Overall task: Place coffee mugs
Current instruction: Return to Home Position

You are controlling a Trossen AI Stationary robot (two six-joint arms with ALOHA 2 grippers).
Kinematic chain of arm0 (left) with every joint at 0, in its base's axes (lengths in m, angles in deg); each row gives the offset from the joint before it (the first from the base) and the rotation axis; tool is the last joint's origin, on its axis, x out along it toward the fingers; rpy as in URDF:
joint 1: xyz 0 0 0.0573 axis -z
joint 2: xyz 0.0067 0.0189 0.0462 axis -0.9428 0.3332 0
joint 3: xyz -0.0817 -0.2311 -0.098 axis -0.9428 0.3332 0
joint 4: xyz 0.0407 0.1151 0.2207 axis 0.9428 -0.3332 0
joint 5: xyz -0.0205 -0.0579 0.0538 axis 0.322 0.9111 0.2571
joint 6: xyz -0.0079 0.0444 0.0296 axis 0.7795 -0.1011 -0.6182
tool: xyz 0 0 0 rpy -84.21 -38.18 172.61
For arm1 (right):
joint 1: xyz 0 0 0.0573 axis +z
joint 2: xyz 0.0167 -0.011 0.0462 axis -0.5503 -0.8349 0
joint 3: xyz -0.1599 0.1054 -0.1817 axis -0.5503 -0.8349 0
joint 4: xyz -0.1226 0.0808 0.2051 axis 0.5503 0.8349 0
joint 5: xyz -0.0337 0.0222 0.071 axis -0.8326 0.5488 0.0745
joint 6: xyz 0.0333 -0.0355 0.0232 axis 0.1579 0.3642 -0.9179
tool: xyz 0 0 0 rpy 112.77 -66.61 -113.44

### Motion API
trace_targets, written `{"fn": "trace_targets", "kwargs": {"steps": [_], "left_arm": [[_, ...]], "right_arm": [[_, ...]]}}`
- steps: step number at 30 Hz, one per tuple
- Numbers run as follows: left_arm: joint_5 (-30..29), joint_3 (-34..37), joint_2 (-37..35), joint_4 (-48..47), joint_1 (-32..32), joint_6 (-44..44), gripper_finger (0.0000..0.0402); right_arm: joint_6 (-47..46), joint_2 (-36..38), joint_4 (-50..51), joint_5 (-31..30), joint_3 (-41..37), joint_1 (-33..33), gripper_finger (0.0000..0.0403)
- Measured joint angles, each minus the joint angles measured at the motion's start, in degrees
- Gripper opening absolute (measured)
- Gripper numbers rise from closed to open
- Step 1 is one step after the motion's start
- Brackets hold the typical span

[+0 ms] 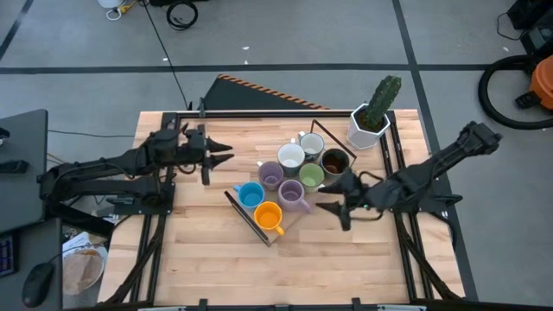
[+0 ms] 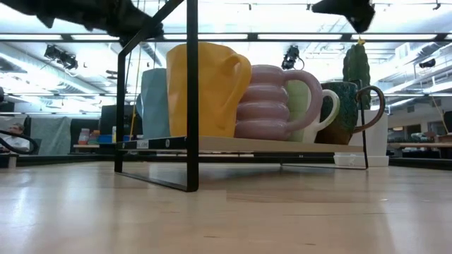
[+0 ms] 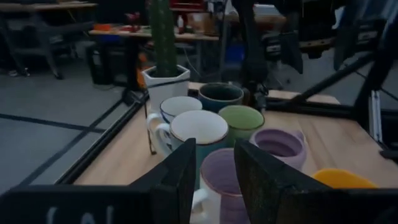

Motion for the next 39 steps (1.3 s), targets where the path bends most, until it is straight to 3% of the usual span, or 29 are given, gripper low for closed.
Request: {"fn": "trace_targets", "kwargs": {"steps": [10, 15, 25, 34, 39], "left_arm": [[-11.3, 8.1, -5.5, 5.0, 6.3, 2.4, 0.0116], [-15.5, 10.9, -7.4, 5.7, 9.1, 2.4, 0.0116], [-13.9, 17.7, -12.5, 13.2, 14.2, -1.0, 0.0116], [-13.3, 24.4, -20.4, 16.4, 14.4, 0.6, 0.0116], [-11.2, 28.8, -24.2, 20.6, 14.5, 3.9, 0.0116]], "right_arm": [[11.6, 17.6, -0.7, 0.5, -8.4, -1.8, 0.0226], [15.3, 25.5, -0.8, 3.9, -12.5, -3.6, 0.0226], [19.2, 42.1, -2.1, 7.8, -22.7, -7.4, 0.0218], [19.1, 59.0, -0.7, 9.5, -28.1, -8.9, 0.0213], [18.8, 60.0, -5.2, 9.6, -31.1, -8.9, 0.0213]]}}
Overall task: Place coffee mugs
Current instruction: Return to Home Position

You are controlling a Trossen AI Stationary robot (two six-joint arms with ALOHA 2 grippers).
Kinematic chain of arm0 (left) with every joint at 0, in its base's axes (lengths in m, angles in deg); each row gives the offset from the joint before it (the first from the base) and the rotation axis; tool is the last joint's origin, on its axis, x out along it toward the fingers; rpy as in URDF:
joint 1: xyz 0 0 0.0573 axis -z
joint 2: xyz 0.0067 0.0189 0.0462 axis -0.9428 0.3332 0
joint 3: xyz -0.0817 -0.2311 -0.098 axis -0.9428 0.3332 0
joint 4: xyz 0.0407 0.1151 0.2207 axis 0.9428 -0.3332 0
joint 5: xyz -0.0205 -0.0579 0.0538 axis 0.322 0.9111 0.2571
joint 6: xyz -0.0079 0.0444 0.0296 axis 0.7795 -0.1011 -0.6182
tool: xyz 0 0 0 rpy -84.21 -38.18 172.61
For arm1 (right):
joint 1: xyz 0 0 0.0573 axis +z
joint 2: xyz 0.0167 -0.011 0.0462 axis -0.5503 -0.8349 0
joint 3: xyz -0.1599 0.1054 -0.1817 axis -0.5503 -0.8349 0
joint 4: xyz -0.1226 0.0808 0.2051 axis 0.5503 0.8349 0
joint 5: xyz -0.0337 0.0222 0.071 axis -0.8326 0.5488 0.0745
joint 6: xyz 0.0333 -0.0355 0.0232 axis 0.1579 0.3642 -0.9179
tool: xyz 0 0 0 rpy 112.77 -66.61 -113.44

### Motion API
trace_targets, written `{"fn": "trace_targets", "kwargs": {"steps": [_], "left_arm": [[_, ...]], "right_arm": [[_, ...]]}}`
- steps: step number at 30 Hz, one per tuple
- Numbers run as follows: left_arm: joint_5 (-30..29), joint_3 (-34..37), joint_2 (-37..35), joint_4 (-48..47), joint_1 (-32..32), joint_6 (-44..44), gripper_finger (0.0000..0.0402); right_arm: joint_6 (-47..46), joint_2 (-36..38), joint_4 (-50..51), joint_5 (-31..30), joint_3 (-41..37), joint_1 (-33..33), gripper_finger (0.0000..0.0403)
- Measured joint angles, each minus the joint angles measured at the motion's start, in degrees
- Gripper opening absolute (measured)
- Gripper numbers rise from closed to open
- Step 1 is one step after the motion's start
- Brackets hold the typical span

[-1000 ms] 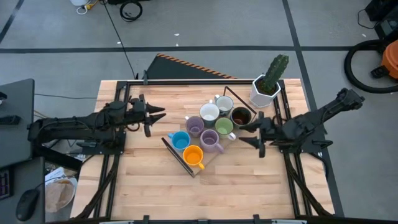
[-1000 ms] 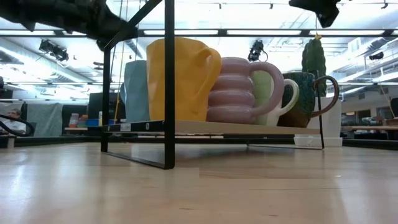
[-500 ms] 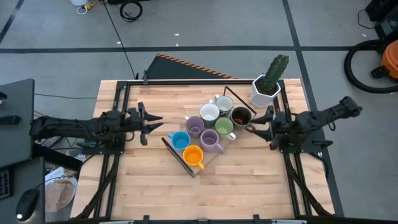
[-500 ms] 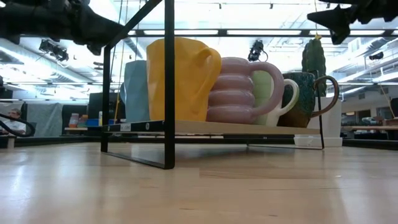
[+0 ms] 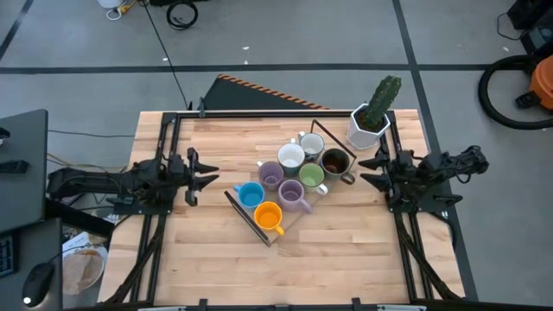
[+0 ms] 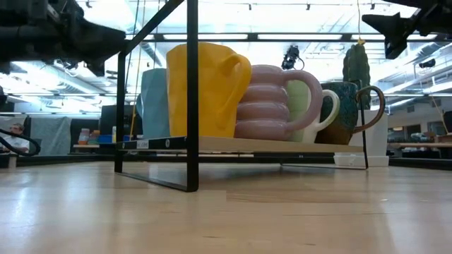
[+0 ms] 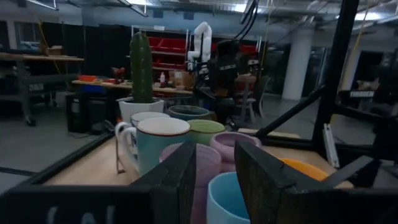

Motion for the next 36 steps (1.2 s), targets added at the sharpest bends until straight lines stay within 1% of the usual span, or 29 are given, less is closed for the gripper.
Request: {"fn": "trace_targets", "kwargs": {"steps": [3, 7, 11, 36], "left_arm": [[0.3, 2.5, -2.6, 0.5, 0.0, 2.2, 0.0116], [0.7, 2.5, -4.6, -0.1, 0.1, 2.6, 0.0116], [0.6, 2.5, -4.9, 2.0, 0.2, 2.6, 0.0116], [0.6, 2.5, -4.8, 1.9, 0.2, 2.2, 0.0117]], "right_arm": [[0.0, -0.1, -5.1, -2.0, -3.0, 0.0, 0.0213], [-0.3, -0.1, -11.6, -6.6, -5.6, 0.0, 0.0213], [-0.1, -0.2, -11.7, -6.7, -5.8, 0.0, 0.0213], [0.2, -0.2, -11.6, -6.3, -5.8, 0.0, 0.0213]]}}
